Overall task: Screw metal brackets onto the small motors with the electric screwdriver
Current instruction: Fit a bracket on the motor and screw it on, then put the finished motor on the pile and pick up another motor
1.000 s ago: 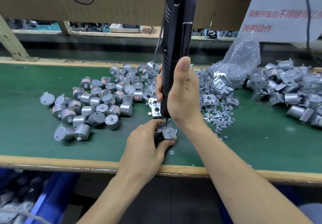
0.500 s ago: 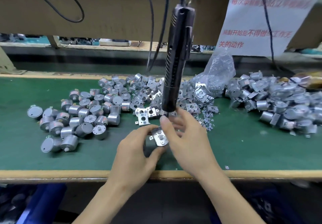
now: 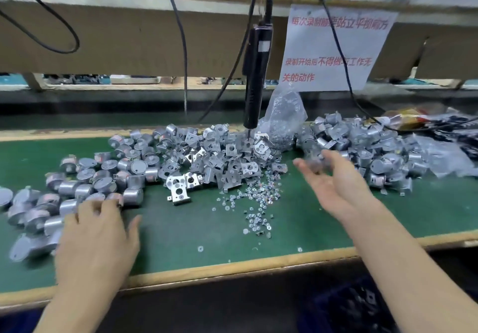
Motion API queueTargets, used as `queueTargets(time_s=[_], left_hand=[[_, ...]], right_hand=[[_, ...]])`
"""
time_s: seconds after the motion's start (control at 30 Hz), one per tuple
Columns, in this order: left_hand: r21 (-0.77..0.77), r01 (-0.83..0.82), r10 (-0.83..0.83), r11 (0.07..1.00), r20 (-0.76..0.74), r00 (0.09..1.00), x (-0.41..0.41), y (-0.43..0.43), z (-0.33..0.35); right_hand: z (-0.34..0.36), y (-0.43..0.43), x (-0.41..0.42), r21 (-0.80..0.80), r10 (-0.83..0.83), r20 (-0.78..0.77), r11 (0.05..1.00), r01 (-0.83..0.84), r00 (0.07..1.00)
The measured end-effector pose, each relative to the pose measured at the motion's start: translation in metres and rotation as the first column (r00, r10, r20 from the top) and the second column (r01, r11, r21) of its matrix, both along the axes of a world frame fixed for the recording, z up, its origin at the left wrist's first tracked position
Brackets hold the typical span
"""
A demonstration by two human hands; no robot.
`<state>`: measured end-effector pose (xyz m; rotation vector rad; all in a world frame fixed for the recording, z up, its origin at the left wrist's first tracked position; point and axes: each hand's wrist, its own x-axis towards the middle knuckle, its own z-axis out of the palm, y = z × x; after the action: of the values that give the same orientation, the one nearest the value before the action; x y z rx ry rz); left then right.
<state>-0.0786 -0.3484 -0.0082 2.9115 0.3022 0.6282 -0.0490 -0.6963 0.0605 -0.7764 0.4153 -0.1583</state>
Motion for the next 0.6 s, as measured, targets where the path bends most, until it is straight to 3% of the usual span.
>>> queueTargets(time_s=[0.07, 0.2, 0.27, 0.3, 0.37, 0.43, 0.53, 0.6], left_hand=[[-0.007, -0.026, 0.025, 1.0, -0.095, 0.995, 0.005, 0.011, -0.003], [-0.023, -0.006, 0.004, 1.0, -0.112, 0.994, 0.01, 0.009, -0.006], [-0.041, -0.012, 0.008, 0.999, -0.108, 0.994, 0.01, 0.007, -0.005], [-0.054, -0.011, 0.005, 0.999, -0.108, 0.994, 0.01, 0.006, -0.004], [-0.092, 0.032, -0.041, 0.995, -0.098, 0.994, 0.007, 0.002, -0.001], [-0.149, 0.121, -0.133, 0.981, -0.072, 0.989, 0.004, -0.004, 0.002], [-0.217, 0.405, -0.415, 0.888, -0.004, 0.91, -0.002, -0.019, 0.006], [-0.226, 0.568, -0.579, 0.792, 0.02, 0.815, -0.006, -0.031, 0.006]], right_hand=[[0.027, -0.033, 0.019, 0.109, -0.132, 0.049, 0.986, 0.126, 0.99], [0.075, -0.082, 0.041, 0.273, -0.378, 0.118, 0.901, 0.336, 0.918], [0.084, -0.089, 0.046, 0.333, -0.402, 0.147, 0.88, 0.338, 0.904], [0.086, -0.086, 0.047, 0.281, -0.342, 0.16, 0.915, 0.289, 0.926], [0.083, -0.069, 0.051, 0.026, -0.172, 0.156, 0.985, 0.17, 0.973], [0.08, -0.04, 0.053, -0.307, -0.024, 0.132, 0.949, 0.064, 0.991], [0.078, 0.011, 0.055, -0.722, 0.191, 0.119, 0.69, -0.047, 0.974], [0.078, 0.042, 0.057, -0.868, 0.306, 0.136, 0.495, -0.036, 0.942]])
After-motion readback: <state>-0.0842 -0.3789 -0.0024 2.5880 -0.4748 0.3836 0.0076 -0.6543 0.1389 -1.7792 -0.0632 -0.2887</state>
